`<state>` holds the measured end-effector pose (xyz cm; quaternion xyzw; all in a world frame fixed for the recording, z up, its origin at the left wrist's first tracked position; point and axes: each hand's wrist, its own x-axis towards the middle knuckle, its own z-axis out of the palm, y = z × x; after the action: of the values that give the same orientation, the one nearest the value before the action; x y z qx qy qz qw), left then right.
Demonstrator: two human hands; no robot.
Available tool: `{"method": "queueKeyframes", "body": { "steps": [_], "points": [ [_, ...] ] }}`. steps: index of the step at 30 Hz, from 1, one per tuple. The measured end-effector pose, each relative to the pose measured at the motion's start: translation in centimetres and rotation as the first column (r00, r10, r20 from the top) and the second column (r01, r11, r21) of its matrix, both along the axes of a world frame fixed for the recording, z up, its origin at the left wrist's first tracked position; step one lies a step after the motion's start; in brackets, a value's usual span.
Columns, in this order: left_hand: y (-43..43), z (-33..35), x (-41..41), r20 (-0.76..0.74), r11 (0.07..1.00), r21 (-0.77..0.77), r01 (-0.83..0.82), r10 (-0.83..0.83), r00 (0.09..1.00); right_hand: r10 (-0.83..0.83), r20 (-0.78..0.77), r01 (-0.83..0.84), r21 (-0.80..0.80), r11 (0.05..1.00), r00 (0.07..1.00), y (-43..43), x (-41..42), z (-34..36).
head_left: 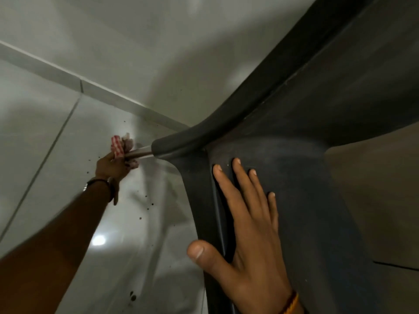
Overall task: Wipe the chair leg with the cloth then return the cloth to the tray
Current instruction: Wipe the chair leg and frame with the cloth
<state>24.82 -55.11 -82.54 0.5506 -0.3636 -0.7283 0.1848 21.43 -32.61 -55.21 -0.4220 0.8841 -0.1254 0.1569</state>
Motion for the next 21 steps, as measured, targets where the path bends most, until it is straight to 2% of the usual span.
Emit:
{"method": "queueKeyframes", "body": {
  "steps": [1, 4, 7, 9, 12, 17, 21],
  "points": [
    [0.7, 1.3, 0.3, 0.013, 0.999, -0.046, 0.006, -0.006, 1.000, 0.004, -0.004, -0.004, -0.008, 1.000, 1.000, 0.1, -0.1, -0.2],
    [3.1, 6.2, 2.0, 0.129, 0.951, -0.262, 0.161, -0.131, 0.983, 0.016, -0.019, -0.016, -0.033, 0.999, 1.000, 0.4, -0.3, -0.5],
    [5.5, 11.3, 3.1, 0.036, 0.930, -0.346, 0.125, -0.120, 0.992, 0.019, -0.015, -0.020, -0.024, 1.000, 1.000, 0.4, -0.4, -0.8],
    [6.3, 14.0, 3.3, 0.037, 0.903, -0.409, 0.133, -0.129, 0.991, 0.011, -0.012, -0.011, -0.005, 1.000, 1.000, 0.4, -0.4, -0.8],
    [6.0, 16.7, 3.8, 0.100, 0.898, -0.399, 0.183, -0.156, 0.983, 0.018, -0.017, -0.018, 0.014, 1.000, 1.000, 0.5, -0.3, -0.8],
    [3.0, 19.7, 5.0, 0.225, 0.865, -0.335, 0.374, -0.312, 0.923, 0.016, -0.023, -0.016, 0.030, 0.999, 1.000, 0.5, -0.5, -0.9],
    [0.0, 23.0, 6.2, 0.345, 0.837, -0.336, 0.432, -0.317, 0.883, 0.019, 0.002, -0.019, 0.102, 0.995, 1.000, 0.3, -0.6, -0.6]
  ]
}}
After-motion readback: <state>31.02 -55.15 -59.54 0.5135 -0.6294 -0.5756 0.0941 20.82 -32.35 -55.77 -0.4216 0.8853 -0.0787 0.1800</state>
